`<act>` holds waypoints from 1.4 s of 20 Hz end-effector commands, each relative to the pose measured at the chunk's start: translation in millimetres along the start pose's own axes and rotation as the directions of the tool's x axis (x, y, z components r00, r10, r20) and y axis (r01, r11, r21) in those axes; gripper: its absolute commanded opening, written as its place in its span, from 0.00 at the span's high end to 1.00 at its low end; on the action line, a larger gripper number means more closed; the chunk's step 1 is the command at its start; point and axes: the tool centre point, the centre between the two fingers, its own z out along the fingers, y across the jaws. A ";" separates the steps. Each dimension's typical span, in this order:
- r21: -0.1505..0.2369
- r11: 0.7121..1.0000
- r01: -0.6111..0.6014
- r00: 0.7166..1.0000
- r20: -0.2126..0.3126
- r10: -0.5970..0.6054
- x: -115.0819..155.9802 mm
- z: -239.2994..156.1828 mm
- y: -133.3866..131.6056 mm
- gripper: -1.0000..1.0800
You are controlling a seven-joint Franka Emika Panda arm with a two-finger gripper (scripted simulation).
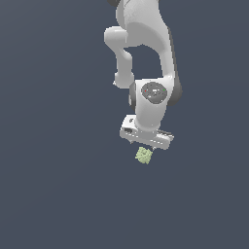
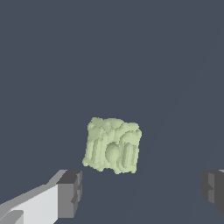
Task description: Pick up the object and move it to a goal position.
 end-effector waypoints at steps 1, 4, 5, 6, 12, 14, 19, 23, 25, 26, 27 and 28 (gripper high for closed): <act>0.001 0.999 -0.046 0.999 -0.001 0.046 0.6 6.7 -6.0 0.04; 0.002 0.996 -0.088 0.996 -0.001 0.088 0.8 13.0 -11.6 0.04; 0.002 0.995 -0.099 0.995 -0.001 0.099 0.9 14.8 -13.1 0.04; 0.002 0.994 -0.109 0.994 -0.001 0.109 0.9 16.4 -14.5 0.04; 0.003 0.989 -0.145 0.989 -0.002 0.145 0.9 21.9 -19.3 0.04; 0.003 0.989 -0.147 0.989 -0.002 0.147 0.9 22.3 -19.5 0.04; 0.002 0.990 -0.143 0.990 -0.001 0.143 0.5 28.6 -19.3 0.04; 0.003 0.989 -0.145 0.989 -0.001 0.145 0.1 48.0 -19.0 0.04; 0.003 0.989 -0.146 0.989 -0.001 0.146 -0.2 59.3 -18.9 0.04; 0.003 0.989 -0.147 0.989 -0.001 0.147 -0.3 63.6 -18.9 0.04; 0.003 0.989 -0.147 0.989 -0.001 0.147 -0.3 67.1 -19.1 0.04; 0.003 0.989 -0.147 0.989 -0.002 0.147 -0.2 69.7 -19.0 0.04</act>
